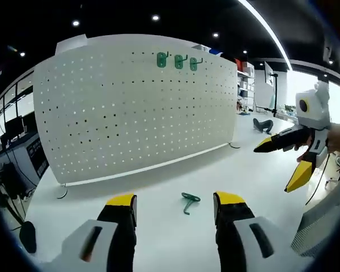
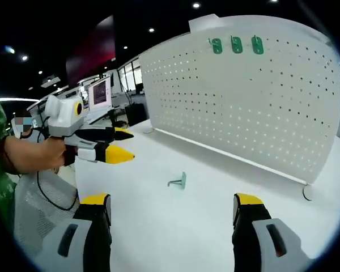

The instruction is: Insert the hook assembly into the mounting plate slot until the hook locks in place.

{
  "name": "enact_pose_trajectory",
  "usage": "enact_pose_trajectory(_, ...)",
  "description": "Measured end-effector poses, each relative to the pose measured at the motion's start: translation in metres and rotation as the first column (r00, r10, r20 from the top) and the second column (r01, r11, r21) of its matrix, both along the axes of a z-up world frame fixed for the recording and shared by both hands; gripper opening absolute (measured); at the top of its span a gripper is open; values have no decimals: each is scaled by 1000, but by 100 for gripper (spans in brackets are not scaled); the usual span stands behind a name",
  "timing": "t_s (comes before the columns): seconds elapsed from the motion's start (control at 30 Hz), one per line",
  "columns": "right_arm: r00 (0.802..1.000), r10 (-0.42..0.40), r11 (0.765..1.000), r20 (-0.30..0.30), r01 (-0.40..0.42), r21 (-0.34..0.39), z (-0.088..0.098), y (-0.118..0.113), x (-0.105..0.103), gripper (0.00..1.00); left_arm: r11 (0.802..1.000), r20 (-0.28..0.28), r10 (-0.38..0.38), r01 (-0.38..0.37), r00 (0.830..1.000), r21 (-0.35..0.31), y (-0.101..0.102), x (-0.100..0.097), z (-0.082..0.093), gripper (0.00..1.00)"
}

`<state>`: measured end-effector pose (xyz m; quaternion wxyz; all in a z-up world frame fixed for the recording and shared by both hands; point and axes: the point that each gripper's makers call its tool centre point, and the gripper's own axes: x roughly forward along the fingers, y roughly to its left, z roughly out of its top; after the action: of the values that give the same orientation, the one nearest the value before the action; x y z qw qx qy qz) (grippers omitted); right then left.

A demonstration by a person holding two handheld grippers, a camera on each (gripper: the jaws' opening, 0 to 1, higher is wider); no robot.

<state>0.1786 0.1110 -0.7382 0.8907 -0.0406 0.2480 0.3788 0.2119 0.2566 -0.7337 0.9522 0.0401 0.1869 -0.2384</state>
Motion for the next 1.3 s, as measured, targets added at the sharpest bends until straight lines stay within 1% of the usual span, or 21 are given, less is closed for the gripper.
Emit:
enact_pose_trajectory(0.13,1000,4,1000,-10,-4,-8,-7,2,5,90,1000,-18,-5,5,1000,-5,0,0,-2,63)
enact_pose_trajectory(0.33,1000,12,1000,-19,-12,-27,-17,7,11,89,1000,-61,-27,27,998,-13,-2,-3,-10,74)
enact_pose_trajectory(0.4,1000,16,999,-23,-17,-31,-20,8,13,89,999,-73,-37,35,997,-27,-5,-4,-11,78)
enact_pose_trajectory(0.47,999,19,999,-26,-20,-35,-23,9,15,89,999,-74,-50,49,996,-23,-6,-5,-11,83)
enact_pose_trajectory(0.57,999,20,999,-29,-21,-39,-26,10,17,88,998,-87,-63,61,994,-23,-7,-7,-14,86)
enact_pose_trajectory(0.67,999,21,999,-34,-22,-42,-29,10,19,88,997,-100,-70,66,993,-39,-7,-7,-16,91)
enact_pose_trajectory(1.0,998,26,998,-51,-30,-63,-40,14,26,86,995,-121,-95,89,988,-54,-11,-11,-20,96)
enact_pose_trajectory(1.07,998,29,997,-55,-33,-64,-42,15,27,86,993,-133,-107,100,985,-60,-14,-13,-22,97)
enact_pose_trajectory(1.3,997,43,996,-63,-47,-78,-49,24,33,82,993,-137,-116,110,984,-54,-15,-14,-24,95)
